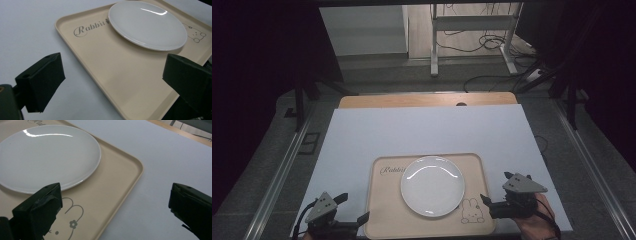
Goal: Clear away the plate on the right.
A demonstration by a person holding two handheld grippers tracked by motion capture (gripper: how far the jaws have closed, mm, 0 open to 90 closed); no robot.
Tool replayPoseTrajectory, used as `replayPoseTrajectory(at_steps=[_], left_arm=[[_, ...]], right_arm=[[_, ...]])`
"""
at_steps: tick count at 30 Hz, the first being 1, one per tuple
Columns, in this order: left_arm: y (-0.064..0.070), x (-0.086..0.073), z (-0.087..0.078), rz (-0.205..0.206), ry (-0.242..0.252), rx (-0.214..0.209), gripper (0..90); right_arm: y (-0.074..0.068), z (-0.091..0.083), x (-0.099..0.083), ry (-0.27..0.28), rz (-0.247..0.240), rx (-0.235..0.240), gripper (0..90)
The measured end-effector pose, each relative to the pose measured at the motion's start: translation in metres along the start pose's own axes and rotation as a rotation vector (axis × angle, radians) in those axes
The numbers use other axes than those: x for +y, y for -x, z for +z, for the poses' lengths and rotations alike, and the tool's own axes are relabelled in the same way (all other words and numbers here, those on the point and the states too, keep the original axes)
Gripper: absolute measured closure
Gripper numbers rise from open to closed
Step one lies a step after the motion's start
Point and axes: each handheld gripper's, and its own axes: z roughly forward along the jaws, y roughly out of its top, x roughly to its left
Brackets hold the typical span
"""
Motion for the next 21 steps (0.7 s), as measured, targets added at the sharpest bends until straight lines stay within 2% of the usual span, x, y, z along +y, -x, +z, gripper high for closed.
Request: replayPoseTrajectory(at_steps=[21], left_arm=[[0.0, 0.0, 0.0, -0.002, 0.001, 0.001, 3.7]], right_arm=[[0.016, -0.021, -0.015, 0.021, 0.077, -0.051, 0.0]])
